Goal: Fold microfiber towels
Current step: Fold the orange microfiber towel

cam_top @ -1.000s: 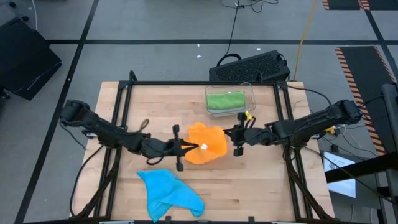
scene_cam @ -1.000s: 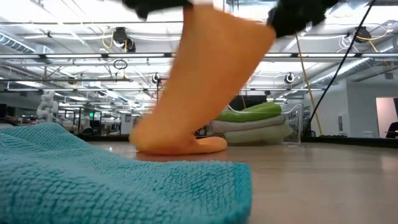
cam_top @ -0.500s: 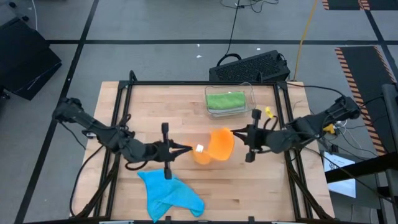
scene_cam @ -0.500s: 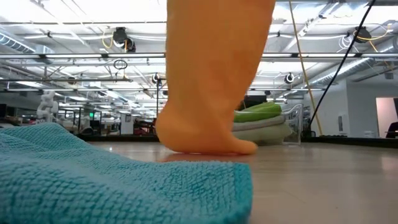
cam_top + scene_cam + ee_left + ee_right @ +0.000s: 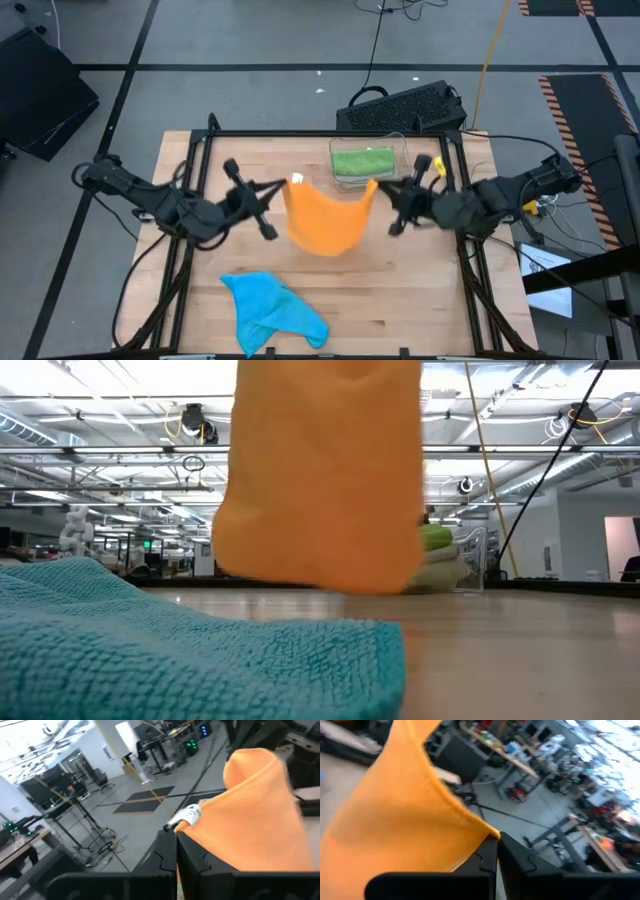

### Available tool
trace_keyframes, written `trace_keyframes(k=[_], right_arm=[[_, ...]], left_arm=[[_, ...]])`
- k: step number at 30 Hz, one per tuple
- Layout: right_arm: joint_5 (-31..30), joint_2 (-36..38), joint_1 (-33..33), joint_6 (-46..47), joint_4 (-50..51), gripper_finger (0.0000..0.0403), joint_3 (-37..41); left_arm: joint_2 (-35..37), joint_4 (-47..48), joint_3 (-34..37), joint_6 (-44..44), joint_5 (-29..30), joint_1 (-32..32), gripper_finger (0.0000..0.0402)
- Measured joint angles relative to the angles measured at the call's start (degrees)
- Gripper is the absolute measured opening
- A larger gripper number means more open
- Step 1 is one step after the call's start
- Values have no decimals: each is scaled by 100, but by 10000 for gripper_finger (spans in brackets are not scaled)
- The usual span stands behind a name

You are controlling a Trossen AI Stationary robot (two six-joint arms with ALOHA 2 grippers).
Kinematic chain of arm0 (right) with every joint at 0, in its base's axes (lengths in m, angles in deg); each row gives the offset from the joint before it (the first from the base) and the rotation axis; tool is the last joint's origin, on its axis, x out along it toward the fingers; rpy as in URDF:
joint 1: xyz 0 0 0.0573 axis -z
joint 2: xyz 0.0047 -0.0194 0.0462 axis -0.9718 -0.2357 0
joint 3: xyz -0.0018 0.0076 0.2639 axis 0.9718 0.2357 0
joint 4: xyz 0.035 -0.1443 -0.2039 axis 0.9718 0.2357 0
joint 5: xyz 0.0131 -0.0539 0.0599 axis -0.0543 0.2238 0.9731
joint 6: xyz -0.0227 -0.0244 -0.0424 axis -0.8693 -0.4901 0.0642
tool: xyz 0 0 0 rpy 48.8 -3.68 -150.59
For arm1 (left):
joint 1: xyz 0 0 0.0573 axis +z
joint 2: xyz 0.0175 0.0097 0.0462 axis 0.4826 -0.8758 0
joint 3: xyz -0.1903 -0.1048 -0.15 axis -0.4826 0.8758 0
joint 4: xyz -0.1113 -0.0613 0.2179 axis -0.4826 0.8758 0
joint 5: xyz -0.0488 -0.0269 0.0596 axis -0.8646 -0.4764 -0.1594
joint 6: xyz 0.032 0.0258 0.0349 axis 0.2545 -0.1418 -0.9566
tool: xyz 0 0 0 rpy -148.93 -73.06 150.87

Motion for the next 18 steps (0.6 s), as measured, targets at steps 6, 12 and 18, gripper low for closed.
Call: trace_keyframes(k=[6,12,18], right_arm=[[591,208,830,-667,-699,5,-2],[1324,401,888,249,12,2,-9],[2049,221,270,1700,1203,1,8]], left_arm=[[389,31,0,-63,-399,672,1],[639,983,-2,1191,-2073,682,1],[315,1574,286,2688,-3286,87,1]])
